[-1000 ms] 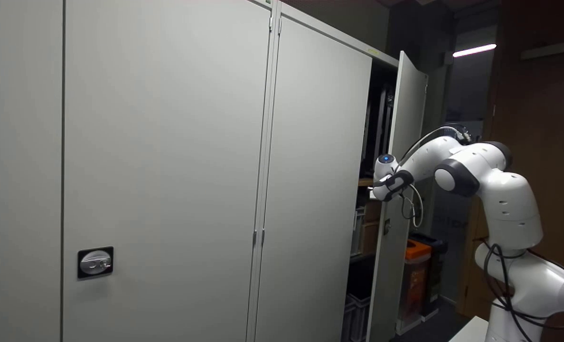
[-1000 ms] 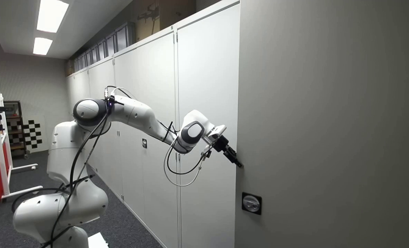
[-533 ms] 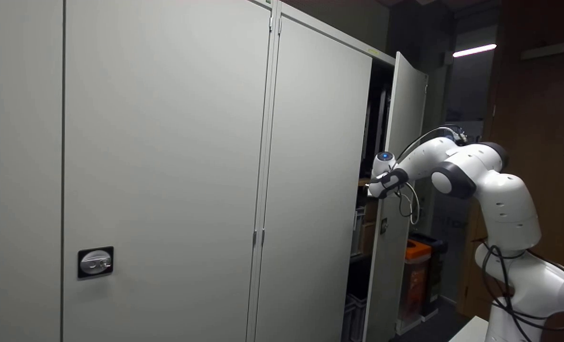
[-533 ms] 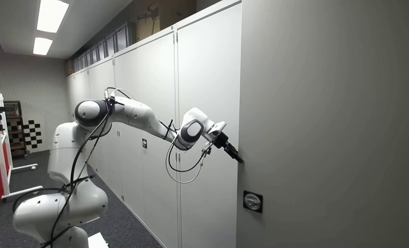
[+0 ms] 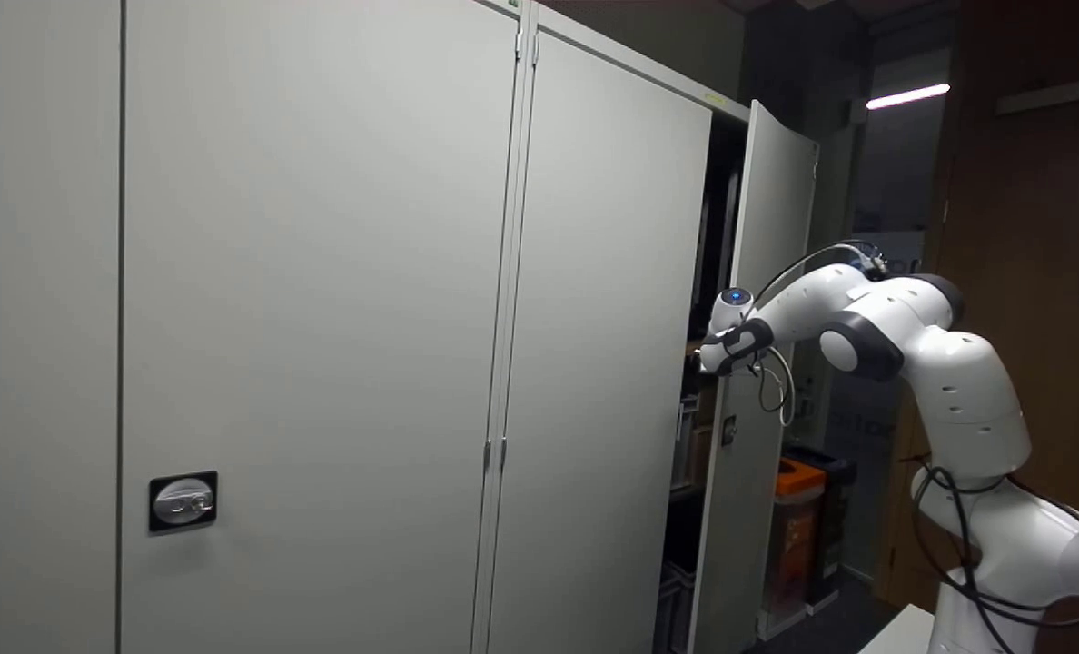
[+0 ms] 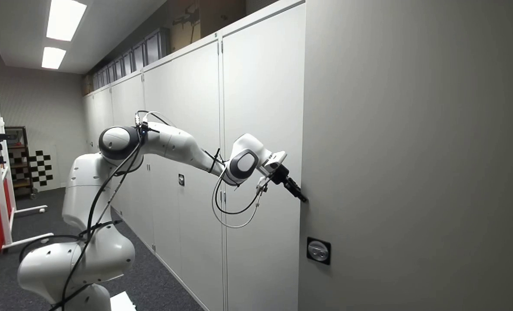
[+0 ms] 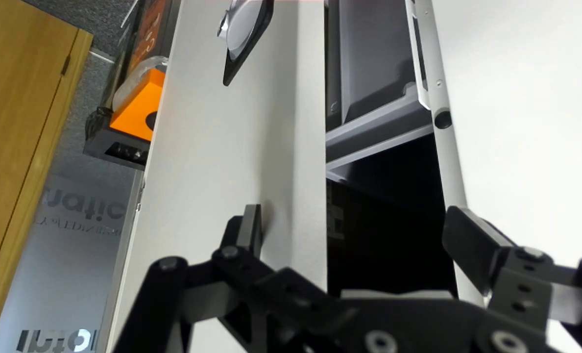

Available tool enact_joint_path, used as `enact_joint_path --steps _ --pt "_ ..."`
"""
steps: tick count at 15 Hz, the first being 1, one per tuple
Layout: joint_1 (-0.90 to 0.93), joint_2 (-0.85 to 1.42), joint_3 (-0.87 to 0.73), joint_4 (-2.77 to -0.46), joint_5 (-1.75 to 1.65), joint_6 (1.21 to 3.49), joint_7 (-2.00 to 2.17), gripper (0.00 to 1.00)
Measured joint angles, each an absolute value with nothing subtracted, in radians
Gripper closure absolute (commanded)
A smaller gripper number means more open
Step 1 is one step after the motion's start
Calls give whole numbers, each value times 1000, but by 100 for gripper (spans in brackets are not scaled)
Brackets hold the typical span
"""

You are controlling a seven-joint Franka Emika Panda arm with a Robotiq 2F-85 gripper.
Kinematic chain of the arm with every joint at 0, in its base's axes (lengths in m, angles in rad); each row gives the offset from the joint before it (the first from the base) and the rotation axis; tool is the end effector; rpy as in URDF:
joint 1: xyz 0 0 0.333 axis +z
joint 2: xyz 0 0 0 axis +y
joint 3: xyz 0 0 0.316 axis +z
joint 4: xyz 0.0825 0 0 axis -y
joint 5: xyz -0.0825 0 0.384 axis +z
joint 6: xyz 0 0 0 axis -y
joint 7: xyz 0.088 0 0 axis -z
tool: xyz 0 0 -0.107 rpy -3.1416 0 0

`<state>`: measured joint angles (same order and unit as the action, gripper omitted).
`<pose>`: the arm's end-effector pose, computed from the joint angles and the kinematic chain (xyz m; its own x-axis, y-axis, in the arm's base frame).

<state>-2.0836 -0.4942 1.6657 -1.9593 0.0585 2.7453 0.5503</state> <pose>0.6049 -0.1577 0.5124 0.4723 -0.4685 0.7466 -0.7350 -0.6768 0.0403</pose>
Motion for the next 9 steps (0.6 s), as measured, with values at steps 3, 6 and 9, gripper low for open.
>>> enact_joint_path --steps 3,6,9 --pt "-2111 -494 1693 -1940 95 2748 502 0" --pt "-2136 -494 1719 -1922 132 2750 457 0" --pt "-2164 -494 1747 -1904 169 2750 417 0"
